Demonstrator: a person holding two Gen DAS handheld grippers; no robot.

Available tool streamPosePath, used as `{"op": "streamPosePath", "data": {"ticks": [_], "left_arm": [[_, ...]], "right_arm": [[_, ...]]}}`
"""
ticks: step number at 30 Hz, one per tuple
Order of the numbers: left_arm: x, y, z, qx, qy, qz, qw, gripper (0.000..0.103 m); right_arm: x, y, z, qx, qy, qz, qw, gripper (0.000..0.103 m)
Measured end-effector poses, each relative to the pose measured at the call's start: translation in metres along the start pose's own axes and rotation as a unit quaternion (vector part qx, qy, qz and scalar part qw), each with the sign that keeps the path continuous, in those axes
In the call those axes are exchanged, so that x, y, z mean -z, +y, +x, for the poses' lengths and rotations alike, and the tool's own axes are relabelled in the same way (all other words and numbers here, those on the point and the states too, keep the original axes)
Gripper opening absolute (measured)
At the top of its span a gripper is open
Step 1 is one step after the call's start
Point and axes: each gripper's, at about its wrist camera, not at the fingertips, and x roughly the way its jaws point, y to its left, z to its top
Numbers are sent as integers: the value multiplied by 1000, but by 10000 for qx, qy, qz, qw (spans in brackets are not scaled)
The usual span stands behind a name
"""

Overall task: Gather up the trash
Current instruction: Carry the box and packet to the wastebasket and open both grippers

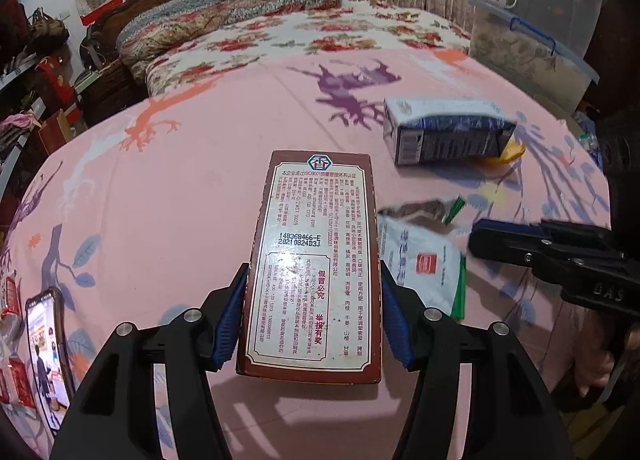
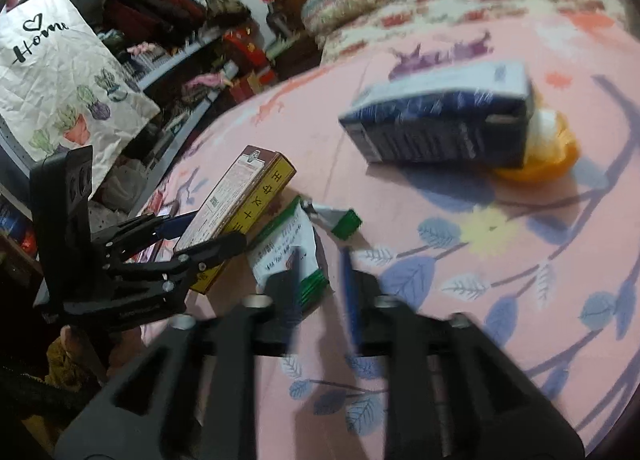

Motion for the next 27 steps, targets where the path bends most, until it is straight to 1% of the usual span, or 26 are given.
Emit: {"op": "streamPosePath", "data": {"ticks": [1, 2, 3, 7, 8, 9, 10, 11, 12, 13, 15, 17, 21, 23, 27], "left_arm": [[2, -1, 3, -2, 46, 3, 10000, 57], [5, -1, 5, 10, 101, -1, 9999, 57], [8, -2, 8, 26, 146, -19, 9999, 57], [13, 1, 9, 125, 114, -129, 9998, 57], [13, 2, 9, 137, 99, -135, 9998, 57], [14, 2, 9, 137, 90, -128, 9998, 57], [15, 1, 9, 139, 85, -120, 9998, 57], [15, 2, 8, 149, 83, -114, 9998, 57], [15, 2, 8, 152, 84, -119, 9998, 57], [15, 3, 8, 169, 95, -132, 9997, 57], [15, 6, 5, 241, 106, -192, 9995, 56], [14, 9, -3, 252, 22, -231, 9994, 56], [3, 9, -27, 292, -279, -230, 9989, 56], [-6, 6, -36, 344, -391, -194, 9985, 56], [-28, -10, -48, 524, -545, -29, 9971, 56]], "right_arm": [[-1, 1, 1, -6, -23, -31, 10000, 72], [0, 3, 0, 11, -126, -101, 9999, 76], [0, 4, 0, 14, -133, -174, 9998, 76], [0, 17, 13, 127, 141, -507, 9985, 70], [0, 22, 16, 216, 144, -630, 9977, 66], [0, 26, 19, 212, 210, -708, 9970, 60], [2, 33, 24, 225, 320, -867, 9955, 48], [3, 39, 28, 278, 385, -1008, 9938, 30], [6, 45, 31, 301, 457, -1149, 9919, 26], [9, 50, 31, 236, 472, -1260, 9906, 20], [12, 55, 25, 88, 396, -1296, 9907, 16], [12, 55, 14, -17, 240, -1254, 9918, 12], [6, 45, -22, -223, -138, -1065, 9940, 11], [4, 40, -37, -261, -289, -1004, 9942, 11], [0, 19, -69, -155, -686, -784, 9944, 11]]}}
